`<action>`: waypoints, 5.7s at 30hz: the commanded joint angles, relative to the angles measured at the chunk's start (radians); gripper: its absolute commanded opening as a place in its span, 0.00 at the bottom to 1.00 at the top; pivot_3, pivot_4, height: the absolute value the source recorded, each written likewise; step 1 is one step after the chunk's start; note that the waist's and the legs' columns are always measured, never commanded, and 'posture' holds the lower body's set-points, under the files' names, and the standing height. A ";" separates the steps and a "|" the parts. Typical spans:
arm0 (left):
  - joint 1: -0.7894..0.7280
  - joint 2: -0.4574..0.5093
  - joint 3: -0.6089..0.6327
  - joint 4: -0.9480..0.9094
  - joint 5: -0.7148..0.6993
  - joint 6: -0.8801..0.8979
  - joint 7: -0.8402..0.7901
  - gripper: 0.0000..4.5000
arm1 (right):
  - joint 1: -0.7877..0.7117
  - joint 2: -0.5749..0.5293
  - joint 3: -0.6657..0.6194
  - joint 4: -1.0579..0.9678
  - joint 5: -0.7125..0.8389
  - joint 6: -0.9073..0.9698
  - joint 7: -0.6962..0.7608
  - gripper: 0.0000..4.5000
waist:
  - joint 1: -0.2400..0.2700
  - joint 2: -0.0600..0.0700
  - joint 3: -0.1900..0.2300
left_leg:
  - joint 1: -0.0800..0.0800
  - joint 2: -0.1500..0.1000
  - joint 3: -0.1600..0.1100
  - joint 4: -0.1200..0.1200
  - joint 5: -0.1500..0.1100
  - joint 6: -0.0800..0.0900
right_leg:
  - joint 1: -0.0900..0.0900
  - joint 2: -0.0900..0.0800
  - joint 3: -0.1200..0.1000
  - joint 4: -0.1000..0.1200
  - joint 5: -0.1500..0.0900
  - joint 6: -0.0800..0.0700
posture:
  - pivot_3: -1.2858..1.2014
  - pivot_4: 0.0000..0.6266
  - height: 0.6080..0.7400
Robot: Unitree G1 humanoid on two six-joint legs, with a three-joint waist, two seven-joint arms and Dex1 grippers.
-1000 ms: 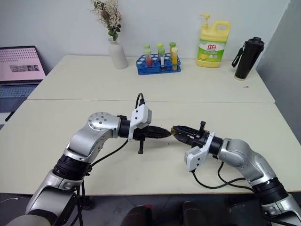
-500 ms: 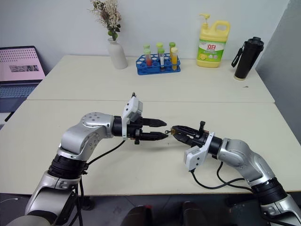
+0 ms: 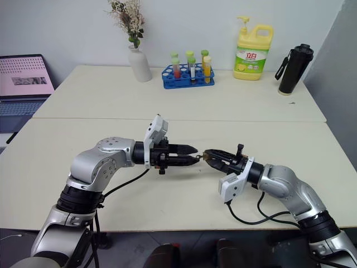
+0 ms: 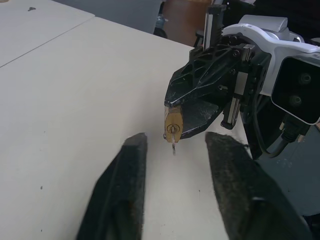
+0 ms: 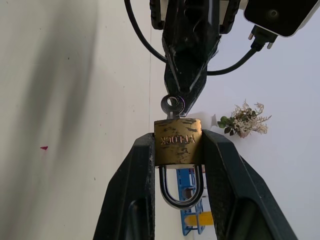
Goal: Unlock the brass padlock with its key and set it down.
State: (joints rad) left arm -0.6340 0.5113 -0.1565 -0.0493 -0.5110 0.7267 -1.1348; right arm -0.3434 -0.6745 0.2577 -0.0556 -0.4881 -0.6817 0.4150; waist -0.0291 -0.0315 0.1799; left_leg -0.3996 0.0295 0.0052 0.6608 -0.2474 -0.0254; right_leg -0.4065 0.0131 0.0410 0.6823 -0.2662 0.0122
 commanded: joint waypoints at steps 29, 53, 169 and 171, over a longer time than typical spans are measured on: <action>0.036 0.007 -0.046 -0.036 0.089 -0.285 -0.106 0.00 | -0.019 0.014 -0.033 -0.018 0.049 -0.009 0.006 0.21 | 0.000 0.000 0.000 | 0.000 0.000 0.000 0.000 0.000 0.000 | 0.000 0.000 0.000 0.000 0.000 -0.001 | 0.52 0.24 1.00; 0.019 -0.045 -0.052 0.067 0.234 -0.631 -0.052 0.00 | -0.028 0.026 -0.047 -0.031 0.051 0.012 0.001 0.21 | 0.000 0.000 0.000 | 0.000 0.000 0.001 0.000 0.000 0.000 | 0.000 0.000 0.000 0.000 0.000 0.000 | 0.52 0.24 1.00; -0.070 -0.051 -0.055 0.037 0.033 -0.097 -0.055 0.04 | 0.204 -0.159 -0.172 -0.427 0.773 0.733 0.451 0.54 | -0.001 0.000 0.000 | 0.000 0.000 -0.001 0.001 0.000 0.000 | 0.001 0.001 -0.001 0.000 0.001 0.001 | 0.52 0.24 1.00; -0.066 -0.048 -0.060 0.032 0.039 -0.108 -0.064 0.04 | 0.190 -0.143 -0.175 -0.443 0.806 0.789 0.449 0.39 | -0.001 0.000 0.000 | 0.000 0.000 -0.001 0.001 0.000 0.000 | 0.001 0.001 -0.001 0.000 0.001 0.001 | 0.52 0.24 1.00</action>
State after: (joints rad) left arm -0.6819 0.4566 -0.2129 0.0063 -0.4725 0.6440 -1.1829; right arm -0.1361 -0.8222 0.1092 -0.4528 0.2707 0.0623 0.8669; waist -0.0302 -0.0314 0.1800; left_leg -0.3993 0.0294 0.0039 0.6613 -0.2476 -0.0252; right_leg -0.4053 0.0142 0.0401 0.6820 -0.2657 0.0137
